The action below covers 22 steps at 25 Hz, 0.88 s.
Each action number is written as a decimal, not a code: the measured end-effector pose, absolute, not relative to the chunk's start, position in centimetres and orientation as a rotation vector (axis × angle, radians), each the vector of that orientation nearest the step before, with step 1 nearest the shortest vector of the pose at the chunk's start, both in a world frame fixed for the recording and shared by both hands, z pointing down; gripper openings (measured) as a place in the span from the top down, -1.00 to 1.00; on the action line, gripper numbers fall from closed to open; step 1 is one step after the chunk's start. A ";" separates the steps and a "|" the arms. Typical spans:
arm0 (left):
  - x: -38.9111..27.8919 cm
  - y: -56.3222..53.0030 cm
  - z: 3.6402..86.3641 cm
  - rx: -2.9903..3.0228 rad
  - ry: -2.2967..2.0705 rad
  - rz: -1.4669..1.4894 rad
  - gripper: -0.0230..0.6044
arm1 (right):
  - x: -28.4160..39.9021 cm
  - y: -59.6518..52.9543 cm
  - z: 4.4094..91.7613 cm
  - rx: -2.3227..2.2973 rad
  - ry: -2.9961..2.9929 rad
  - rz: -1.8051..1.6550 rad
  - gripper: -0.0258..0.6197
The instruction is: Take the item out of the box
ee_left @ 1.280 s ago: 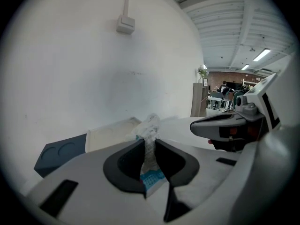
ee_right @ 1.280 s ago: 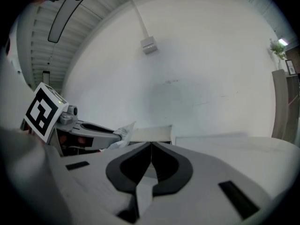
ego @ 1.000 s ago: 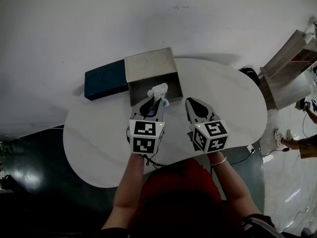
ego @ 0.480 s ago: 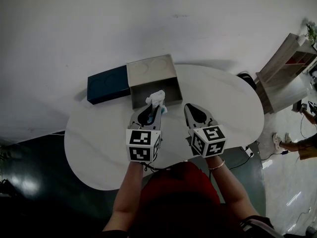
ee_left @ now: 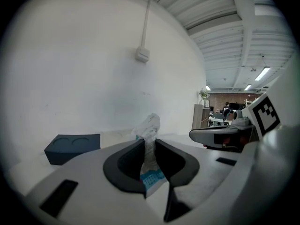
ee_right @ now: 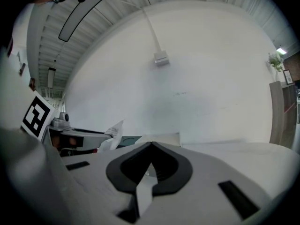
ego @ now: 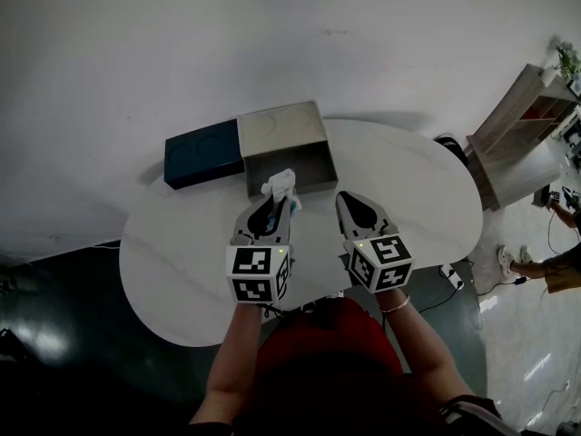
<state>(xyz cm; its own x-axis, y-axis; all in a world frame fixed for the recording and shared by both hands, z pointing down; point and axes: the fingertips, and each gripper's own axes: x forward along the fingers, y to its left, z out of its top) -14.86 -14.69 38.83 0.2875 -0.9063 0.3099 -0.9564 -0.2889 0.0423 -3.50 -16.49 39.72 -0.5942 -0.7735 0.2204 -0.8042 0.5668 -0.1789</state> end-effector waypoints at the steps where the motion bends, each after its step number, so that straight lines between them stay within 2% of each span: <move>1: -15.0 -14.5 38.8 2.335 -1.723 0.329 0.66 | -3.6 -16.4 39.7 1.353 -2.677 0.396 0.87; 22: -15.1 -12.5 38.4 2.375 -1.711 0.226 0.65 | -4.0 -15.2 40.0 1.389 -2.653 0.386 0.87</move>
<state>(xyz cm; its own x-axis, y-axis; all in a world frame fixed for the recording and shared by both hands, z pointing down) -15.10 -12.49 38.44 0.3160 -0.9173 0.2424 -0.9488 -0.3067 0.0762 -3.99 -15.18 40.02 -0.5709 -0.7898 0.2243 -0.8209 0.5458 -0.1678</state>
